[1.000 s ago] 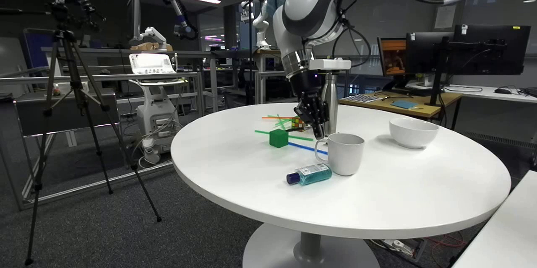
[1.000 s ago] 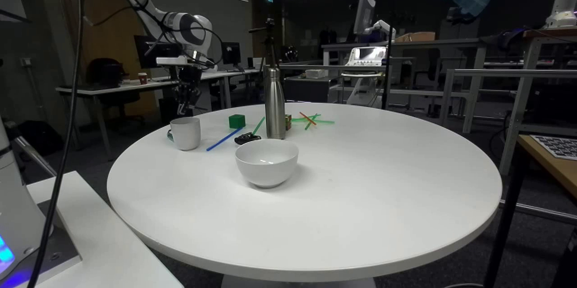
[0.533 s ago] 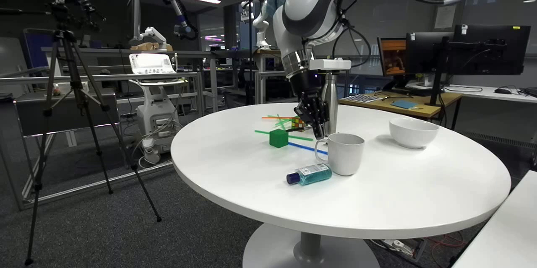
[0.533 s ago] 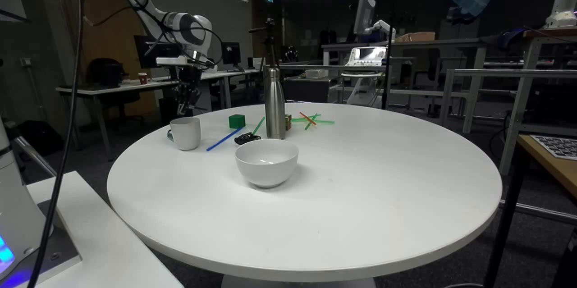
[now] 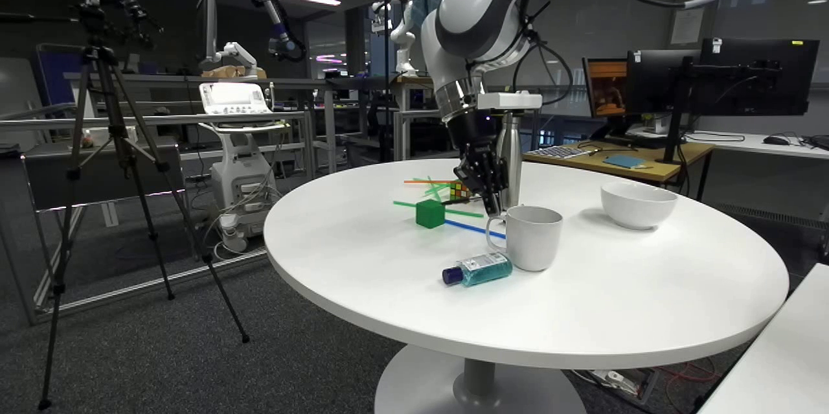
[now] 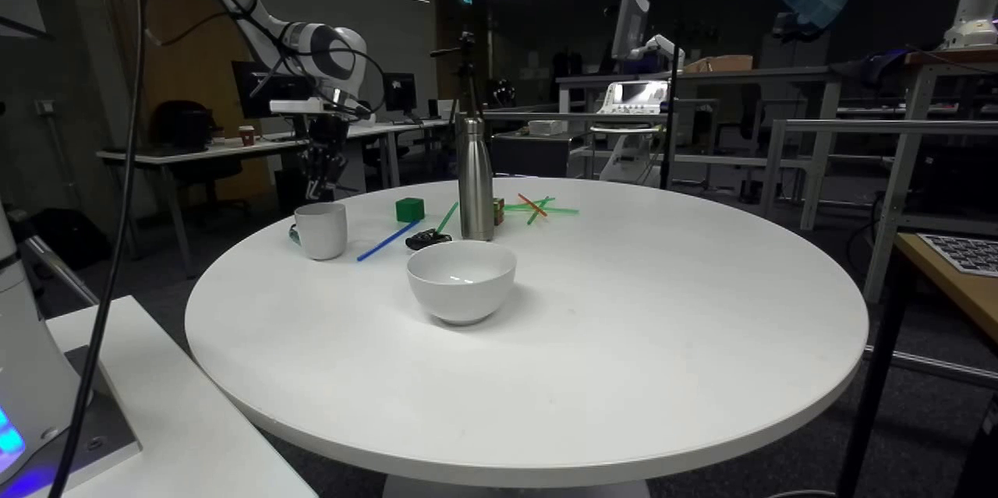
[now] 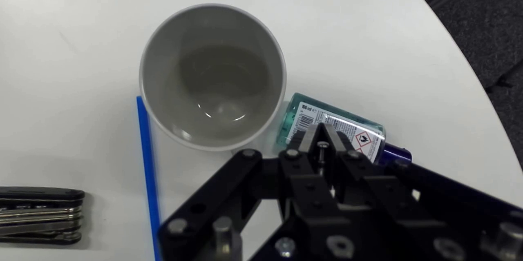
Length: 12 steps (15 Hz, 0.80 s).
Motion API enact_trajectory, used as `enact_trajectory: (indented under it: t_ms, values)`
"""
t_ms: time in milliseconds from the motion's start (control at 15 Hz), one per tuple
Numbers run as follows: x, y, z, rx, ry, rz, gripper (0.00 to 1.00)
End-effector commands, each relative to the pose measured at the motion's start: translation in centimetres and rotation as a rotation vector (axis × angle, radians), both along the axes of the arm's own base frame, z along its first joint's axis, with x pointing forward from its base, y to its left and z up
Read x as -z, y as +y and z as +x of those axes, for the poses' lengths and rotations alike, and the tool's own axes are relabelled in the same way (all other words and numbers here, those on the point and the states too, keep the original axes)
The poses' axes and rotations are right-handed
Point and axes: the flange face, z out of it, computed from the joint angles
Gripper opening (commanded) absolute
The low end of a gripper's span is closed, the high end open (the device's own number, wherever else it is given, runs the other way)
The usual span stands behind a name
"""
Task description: Pick the pen on the green block and put it in the cup
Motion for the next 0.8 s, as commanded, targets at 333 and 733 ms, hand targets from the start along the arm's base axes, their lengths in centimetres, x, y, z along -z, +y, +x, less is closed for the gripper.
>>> enact_trajectory:
  t_ms: [333,733]
  values:
    - [-0.5,0.0,-3.2,0.007,0.057,-0.015,0.01]
    - [-0.3,-0.1,-5.2,0.011,0.086,-0.006,0.01]
